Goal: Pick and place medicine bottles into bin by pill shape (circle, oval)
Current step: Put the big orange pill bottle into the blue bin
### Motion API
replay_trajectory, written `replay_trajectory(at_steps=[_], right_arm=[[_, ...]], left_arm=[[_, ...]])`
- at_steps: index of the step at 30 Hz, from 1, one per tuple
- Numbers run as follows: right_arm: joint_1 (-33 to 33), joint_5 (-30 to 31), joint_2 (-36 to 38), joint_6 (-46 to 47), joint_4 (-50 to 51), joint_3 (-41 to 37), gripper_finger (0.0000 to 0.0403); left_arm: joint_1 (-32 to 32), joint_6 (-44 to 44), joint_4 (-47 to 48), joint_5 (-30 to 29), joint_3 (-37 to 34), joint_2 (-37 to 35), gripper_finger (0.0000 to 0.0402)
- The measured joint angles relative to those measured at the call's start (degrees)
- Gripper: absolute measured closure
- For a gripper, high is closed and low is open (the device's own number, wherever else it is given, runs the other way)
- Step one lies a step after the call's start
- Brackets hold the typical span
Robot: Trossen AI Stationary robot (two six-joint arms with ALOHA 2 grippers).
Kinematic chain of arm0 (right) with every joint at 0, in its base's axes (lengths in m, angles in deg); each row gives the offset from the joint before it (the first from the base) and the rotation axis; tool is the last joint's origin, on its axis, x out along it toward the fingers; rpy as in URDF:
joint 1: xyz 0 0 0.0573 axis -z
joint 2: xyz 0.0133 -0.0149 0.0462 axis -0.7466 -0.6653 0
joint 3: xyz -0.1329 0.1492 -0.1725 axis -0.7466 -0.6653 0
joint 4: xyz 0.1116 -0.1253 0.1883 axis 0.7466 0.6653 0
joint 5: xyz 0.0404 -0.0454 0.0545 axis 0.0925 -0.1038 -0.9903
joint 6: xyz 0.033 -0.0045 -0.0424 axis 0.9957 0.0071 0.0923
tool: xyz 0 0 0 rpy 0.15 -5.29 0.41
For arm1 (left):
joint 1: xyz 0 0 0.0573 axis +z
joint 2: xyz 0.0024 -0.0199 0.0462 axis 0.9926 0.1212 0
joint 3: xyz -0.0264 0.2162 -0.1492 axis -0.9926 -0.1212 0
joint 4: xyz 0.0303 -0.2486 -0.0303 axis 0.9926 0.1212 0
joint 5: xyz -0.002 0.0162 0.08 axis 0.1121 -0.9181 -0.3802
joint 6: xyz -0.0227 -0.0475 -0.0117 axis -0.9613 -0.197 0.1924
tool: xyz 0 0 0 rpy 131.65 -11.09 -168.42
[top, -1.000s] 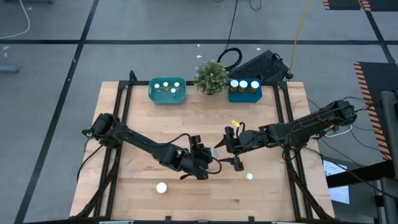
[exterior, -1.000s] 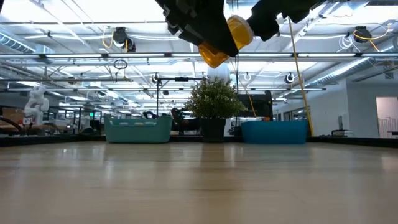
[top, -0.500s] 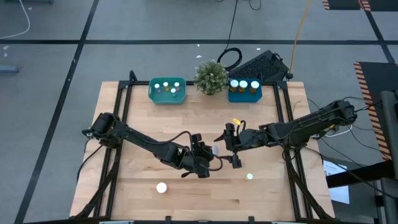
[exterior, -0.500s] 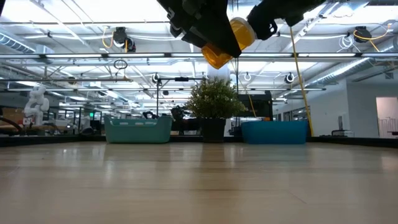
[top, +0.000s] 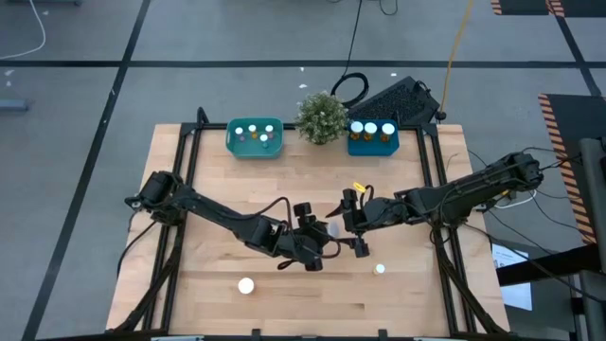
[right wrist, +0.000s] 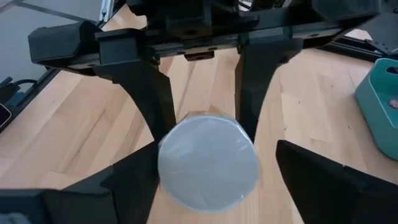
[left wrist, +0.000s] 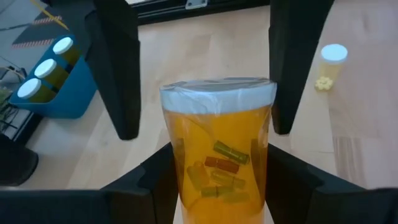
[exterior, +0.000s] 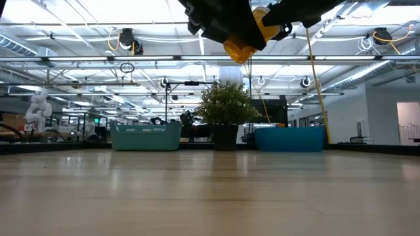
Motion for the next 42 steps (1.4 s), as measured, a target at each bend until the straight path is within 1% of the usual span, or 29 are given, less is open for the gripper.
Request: replay_trajectory(at_steps=[10,14,16,23,26,29,33,37,39,42], right_arm=[[-0.05,-0.21,0.00,0.18,-0.17,0.00,0.0164],[-0.07,-0.53,0.00,0.54,-0.18,0.00,0.0183],[-0.03,-1.49,0.00,0.64,-0.17,0.00,0.0190],[-0.05,-1.70,0.22,0.61,1.07,-0.02,0.0190],[0.06,-1.67,0.75,0.43,2.07,-0.04,0.0189],[0.76,-1.60,2.22,0.06,4.84,-0.11,0.0190],[2.61,-1.47,4.44,-0.97,8.42,-0.09,0.0190],[6.44,-1.42,6.63,-1.67,12.55,-0.07,0.0190],[9.33,-1.41,7.35,-2.57,14.21,-0.04,0.0190],[14.75,-1.30,8.21,-4.53,16.91,0.05,0.0190]], left_arm=[[0.33,-0.06,-0.23,-0.25,0.00,0.00,0.0210],[0.31,-0.15,-0.55,-1.59,0.00,0.00,0.0196],[0.24,-1.25,-0.44,-3.43,0.00,0.00,0.0179],[-0.21,-1.99,-0.08,-4.31,0.00,-0.10,0.0084],[-0.73,-3.52,3.44,-4.31,0.02,-0.53,0.0050],[-0.98,-8.55,9.93,-4.40,0.03,-1.64,0.0030],[-0.60,-16.90,19.33,-4.74,0.09,-1.95,0.0025],[-0.09,-24.37,26.59,-4.56,0.09,-1.95,0.0039],[0.14,-27.02,28.58,-4.52,0.04,-1.95,0.0047],[0.34,-27.94,28.59,-4.71,0.04,-1.95,0.0059]])
